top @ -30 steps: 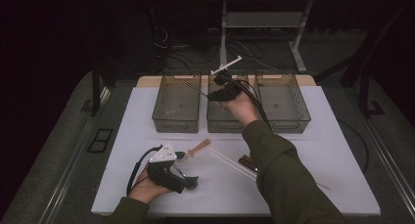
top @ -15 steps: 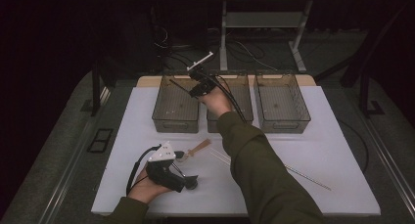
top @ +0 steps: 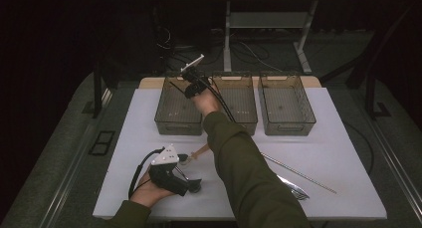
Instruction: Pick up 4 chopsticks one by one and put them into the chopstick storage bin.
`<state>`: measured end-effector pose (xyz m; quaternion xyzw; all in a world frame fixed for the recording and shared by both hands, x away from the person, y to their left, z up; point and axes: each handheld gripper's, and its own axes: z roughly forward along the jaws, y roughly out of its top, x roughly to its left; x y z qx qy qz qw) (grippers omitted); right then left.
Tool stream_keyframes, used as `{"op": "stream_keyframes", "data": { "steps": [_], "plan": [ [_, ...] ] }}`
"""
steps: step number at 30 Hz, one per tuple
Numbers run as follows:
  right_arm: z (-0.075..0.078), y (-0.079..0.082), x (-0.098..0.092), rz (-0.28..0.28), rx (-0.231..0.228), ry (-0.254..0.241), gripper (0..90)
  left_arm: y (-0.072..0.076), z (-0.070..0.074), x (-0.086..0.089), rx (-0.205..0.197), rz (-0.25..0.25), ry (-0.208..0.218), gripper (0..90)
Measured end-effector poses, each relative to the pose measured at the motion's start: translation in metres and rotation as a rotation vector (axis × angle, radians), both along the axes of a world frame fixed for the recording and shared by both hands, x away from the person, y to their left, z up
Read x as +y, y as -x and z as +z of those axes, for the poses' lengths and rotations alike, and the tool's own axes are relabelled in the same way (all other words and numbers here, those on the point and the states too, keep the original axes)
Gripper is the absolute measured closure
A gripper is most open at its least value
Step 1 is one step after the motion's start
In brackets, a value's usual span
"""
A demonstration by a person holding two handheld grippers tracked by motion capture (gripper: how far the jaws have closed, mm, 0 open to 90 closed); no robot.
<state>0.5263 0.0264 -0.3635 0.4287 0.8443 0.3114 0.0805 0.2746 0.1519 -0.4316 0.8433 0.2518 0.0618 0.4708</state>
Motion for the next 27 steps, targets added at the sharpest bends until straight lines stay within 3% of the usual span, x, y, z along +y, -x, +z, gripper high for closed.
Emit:
{"op": "stream_keyframes", "data": {
  "steps": [10, 16, 22, 27],
  "plan": [
    [-0.003, -0.008, 0.015, -0.020, -0.016, -0.004, 84.4, 0.000, 0.000, -0.001, -0.002, -0.012, -0.006, 2.0],
    [0.003, -0.003, 0.015, 0.012, -0.051, -0.014, 70.7, 0.000, 0.000, -0.001, -0.004, -0.013, -0.006, 2.1],
    [0.017, 0.008, 0.004, 0.085, -0.062, -0.034, 59.2, 0.000, 0.000, 0.000, -0.010, -0.016, -0.009, 2.1],
    [0.025, 0.021, -0.018, 0.124, -0.094, -0.053, 53.8, 0.000, 0.000, -0.001, -0.008, -0.012, -0.008, 2.1]
  ]
}}
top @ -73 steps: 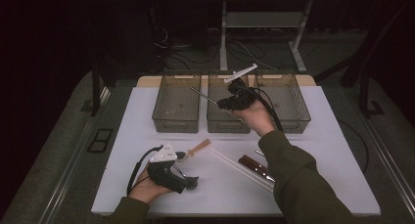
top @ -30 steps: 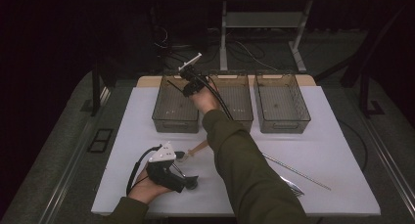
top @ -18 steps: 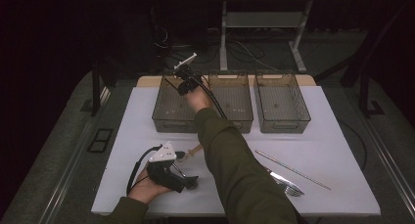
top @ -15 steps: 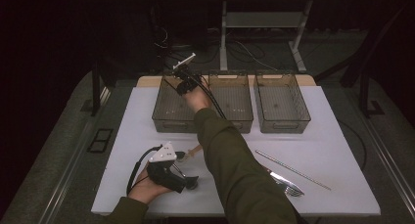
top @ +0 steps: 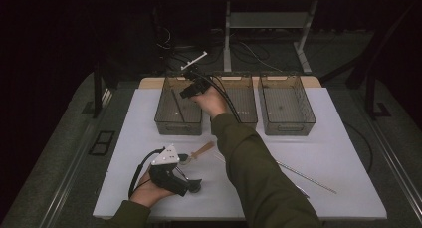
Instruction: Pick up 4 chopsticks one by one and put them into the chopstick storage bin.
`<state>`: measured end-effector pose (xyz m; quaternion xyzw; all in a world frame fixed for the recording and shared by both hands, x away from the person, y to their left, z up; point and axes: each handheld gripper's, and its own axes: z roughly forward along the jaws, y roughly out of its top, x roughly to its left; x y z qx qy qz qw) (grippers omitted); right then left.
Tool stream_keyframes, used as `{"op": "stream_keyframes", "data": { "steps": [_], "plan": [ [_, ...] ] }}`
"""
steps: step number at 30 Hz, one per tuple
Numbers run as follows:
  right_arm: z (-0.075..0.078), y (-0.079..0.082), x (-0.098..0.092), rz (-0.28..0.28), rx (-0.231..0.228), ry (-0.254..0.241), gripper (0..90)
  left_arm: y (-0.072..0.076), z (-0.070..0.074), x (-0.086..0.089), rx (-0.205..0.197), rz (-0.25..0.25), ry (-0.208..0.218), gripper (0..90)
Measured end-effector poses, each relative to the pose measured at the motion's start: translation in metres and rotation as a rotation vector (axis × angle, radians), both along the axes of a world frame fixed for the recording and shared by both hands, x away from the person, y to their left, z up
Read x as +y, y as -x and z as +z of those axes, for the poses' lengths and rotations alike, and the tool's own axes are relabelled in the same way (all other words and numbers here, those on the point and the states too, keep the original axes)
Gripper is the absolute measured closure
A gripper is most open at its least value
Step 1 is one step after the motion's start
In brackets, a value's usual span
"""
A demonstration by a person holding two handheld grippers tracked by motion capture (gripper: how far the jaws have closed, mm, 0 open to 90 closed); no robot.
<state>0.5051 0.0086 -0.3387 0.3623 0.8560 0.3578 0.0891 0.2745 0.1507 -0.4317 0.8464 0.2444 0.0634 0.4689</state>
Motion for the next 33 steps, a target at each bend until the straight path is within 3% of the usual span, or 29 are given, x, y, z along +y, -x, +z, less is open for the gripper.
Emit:
{"op": "stream_keyframes", "data": {
  "steps": [7, 16, 33],
  "plan": [
    [0.008, 0.019, -0.036, 0.052, -0.029, -0.034, 45.0, 0.000, 0.000, -0.001, -0.002, -0.010, 0.002, 2.0],
    [0.020, 0.046, -0.083, 0.101, -0.068, -0.080, 40.2, 0.000, -0.001, -0.002, -0.004, -0.007, -0.002, 1.8],
    [0.003, 0.092, -0.160, 0.131, -0.072, -0.123, 35.7, 0.000, -0.002, -0.001, 0.002, 0.004, 0.000, 1.5]
  ]
}}
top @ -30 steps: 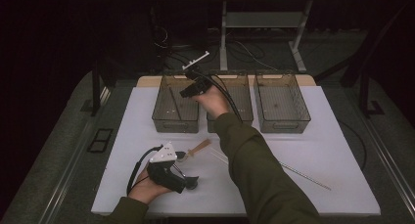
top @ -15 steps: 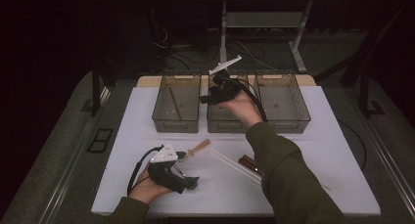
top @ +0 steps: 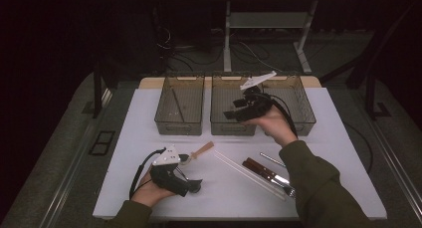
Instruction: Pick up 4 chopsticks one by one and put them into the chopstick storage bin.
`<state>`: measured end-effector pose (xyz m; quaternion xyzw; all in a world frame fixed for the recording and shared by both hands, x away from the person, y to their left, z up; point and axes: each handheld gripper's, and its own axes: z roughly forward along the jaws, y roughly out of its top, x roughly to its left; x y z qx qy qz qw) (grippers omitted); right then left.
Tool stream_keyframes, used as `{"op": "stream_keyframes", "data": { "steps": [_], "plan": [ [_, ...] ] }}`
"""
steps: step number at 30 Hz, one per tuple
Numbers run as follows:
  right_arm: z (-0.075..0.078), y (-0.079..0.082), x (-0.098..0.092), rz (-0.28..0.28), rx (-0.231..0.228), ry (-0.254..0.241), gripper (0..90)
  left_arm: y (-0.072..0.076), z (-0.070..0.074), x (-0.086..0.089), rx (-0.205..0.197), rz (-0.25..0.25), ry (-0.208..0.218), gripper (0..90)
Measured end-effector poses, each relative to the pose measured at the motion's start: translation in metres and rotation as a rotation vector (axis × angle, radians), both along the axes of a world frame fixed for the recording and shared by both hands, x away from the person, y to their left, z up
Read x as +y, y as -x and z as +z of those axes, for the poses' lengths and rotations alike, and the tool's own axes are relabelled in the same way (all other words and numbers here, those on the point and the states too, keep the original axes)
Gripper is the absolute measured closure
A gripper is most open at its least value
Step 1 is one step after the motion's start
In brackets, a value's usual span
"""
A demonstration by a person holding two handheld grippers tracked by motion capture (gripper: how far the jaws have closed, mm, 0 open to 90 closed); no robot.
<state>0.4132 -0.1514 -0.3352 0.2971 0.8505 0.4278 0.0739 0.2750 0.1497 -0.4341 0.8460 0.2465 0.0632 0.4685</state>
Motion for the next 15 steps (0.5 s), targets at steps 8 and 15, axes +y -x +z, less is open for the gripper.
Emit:
{"op": "stream_keyframes", "data": {
  "steps": [8, 15],
  "plan": [
    [-0.015, 0.022, -0.034, 0.006, 0.003, -0.003, 35.8, -0.001, -0.001, 0.000, -0.002, 0.003, 0.005, 1.3],
    [-0.026, 0.040, -0.061, 0.009, -0.004, -0.016, 36.5, -0.001, -0.001, 0.001, -0.003, 0.013, 0.000, 1.3]
  ]
}}
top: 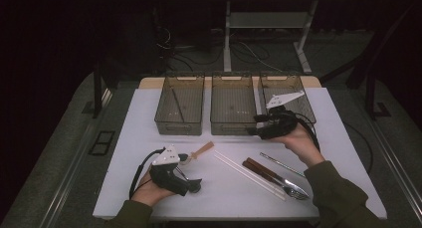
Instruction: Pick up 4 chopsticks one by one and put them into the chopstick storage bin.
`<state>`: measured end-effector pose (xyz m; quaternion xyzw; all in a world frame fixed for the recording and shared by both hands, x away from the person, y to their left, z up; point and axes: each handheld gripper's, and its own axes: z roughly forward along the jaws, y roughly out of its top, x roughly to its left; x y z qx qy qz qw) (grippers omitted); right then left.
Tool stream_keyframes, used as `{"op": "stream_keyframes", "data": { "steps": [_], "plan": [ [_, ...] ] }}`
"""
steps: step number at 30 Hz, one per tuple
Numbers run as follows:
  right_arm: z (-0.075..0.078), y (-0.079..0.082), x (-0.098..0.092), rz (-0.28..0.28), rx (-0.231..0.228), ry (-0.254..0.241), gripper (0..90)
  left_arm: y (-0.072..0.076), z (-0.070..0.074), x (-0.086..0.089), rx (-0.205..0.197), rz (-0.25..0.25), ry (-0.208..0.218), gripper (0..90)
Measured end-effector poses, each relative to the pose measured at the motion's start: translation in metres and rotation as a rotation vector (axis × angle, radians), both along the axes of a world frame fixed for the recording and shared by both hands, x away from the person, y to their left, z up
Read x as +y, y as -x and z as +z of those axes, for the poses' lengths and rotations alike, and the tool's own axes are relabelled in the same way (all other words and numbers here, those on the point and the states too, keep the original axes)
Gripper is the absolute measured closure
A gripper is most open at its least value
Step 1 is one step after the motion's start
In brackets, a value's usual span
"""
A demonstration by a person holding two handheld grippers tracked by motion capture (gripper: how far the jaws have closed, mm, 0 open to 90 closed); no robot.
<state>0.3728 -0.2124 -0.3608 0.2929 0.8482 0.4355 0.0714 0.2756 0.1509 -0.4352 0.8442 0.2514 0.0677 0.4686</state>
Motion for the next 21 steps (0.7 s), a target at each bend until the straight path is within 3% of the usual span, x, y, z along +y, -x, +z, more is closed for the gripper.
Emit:
{"op": "stream_keyframes", "data": {
  "steps": [15, 21],
  "plan": [
    [-0.014, 0.040, -0.052, -0.015, 0.024, -0.002, 37.9, 0.001, 0.000, -0.001, 0.003, -0.001, -0.006, 1.4],
    [-0.017, 0.052, -0.072, -0.030, 0.022, 0.003, 42.5, 0.001, 0.000, -0.001, 0.004, -0.003, -0.005, 1.3]
  ]
}}
